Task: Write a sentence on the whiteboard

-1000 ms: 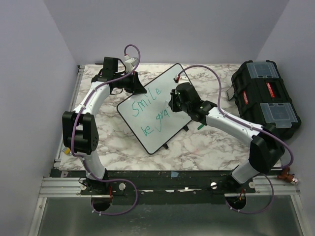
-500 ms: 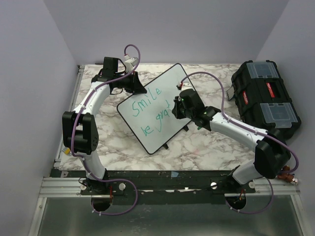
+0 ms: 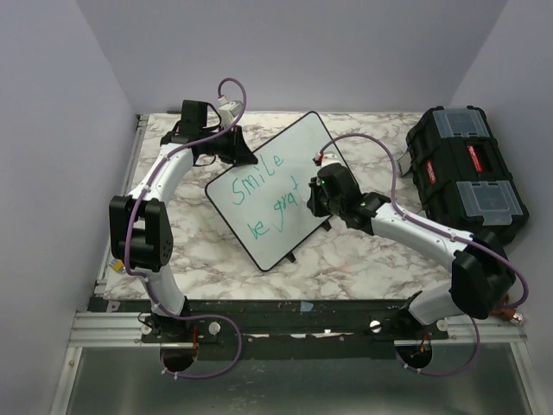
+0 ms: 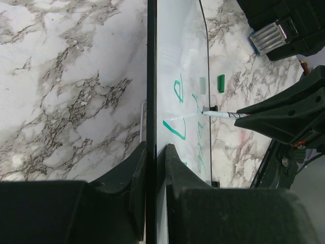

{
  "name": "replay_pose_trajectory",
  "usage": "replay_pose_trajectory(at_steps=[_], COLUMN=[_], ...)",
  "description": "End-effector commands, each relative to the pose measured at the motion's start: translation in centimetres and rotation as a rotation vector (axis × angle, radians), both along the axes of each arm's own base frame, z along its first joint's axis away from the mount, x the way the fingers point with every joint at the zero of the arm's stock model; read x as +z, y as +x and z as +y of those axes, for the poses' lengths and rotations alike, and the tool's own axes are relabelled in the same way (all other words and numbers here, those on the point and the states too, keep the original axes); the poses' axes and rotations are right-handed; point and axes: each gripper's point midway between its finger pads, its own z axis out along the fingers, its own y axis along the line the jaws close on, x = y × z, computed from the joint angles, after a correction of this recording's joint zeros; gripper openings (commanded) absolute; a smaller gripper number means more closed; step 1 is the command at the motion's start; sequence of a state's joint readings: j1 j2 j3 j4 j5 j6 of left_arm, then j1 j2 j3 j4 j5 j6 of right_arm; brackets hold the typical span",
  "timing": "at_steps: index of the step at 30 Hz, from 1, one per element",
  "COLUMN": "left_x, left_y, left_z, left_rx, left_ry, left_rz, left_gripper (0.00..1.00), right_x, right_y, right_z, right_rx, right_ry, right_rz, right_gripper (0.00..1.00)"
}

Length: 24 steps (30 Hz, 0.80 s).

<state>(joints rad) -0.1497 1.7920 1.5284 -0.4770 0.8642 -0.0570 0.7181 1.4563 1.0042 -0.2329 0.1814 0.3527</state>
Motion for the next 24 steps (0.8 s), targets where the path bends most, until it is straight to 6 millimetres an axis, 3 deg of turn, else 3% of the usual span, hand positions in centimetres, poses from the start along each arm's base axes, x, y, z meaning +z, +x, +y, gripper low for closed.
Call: replay_pose_trajectory(at_steps=[1,8,16,24], left_x=[0.4,0.5,0.5,0.5], left_y=[0.7,0.7,0.7,0.8], left_z=[0.7,0.7,0.9,0.8], left_rx=[-0.004,-0.003,0.0,-0.003], left_ry=[0.063,0.063,0.063,0.059], left_rz=[-0.115,-0.116,-0.118,-0.117], left_gripper=[0.0,0.0,0.0,0.0], right_x=[0.8,2.2,4.8,3.7], right_y=[0.9,2.7,3.1,3.2], right_z=[-0.8,-0.2,-0.3,-0.1], right_rx=[-0.046,-0.057,-0.07,-0.066], right_ry=[-0.037,-0.054,-0.028,-0.032], right_rz=[-0.03,-0.074,-0.126,-0.11], right_gripper=[0.01,0.01,0.01,0.01])
